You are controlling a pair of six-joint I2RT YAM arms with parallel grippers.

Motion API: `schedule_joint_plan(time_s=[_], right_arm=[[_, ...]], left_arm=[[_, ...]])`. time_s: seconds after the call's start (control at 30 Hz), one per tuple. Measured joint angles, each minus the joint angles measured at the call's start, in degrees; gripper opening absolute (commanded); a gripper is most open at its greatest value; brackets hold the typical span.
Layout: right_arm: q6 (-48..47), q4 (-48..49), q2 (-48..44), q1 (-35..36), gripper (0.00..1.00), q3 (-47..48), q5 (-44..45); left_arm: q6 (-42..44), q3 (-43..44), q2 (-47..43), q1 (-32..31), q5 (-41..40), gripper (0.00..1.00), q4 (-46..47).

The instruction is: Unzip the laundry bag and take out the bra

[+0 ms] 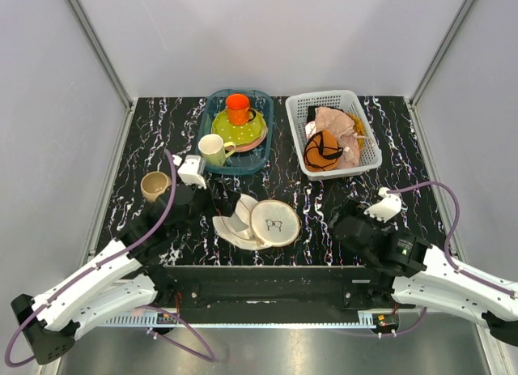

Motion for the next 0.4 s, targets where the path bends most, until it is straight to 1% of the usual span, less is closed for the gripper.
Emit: schedule_joint_plan(time_s=[0.17, 0.4], right_arm=[[2.8, -3.7, 0.1, 0.0, 1.00, 0.2, 1.9], [5.2, -6.4, 1.6, 0.0, 1.00, 0.6, 2.3]], left_arm=[[-1.3, 1.0, 0.9, 0.0, -1.0, 0.99, -0.3], [-3.2, 1.3, 3.1, 0.0, -1.1, 0.99, -2.1]])
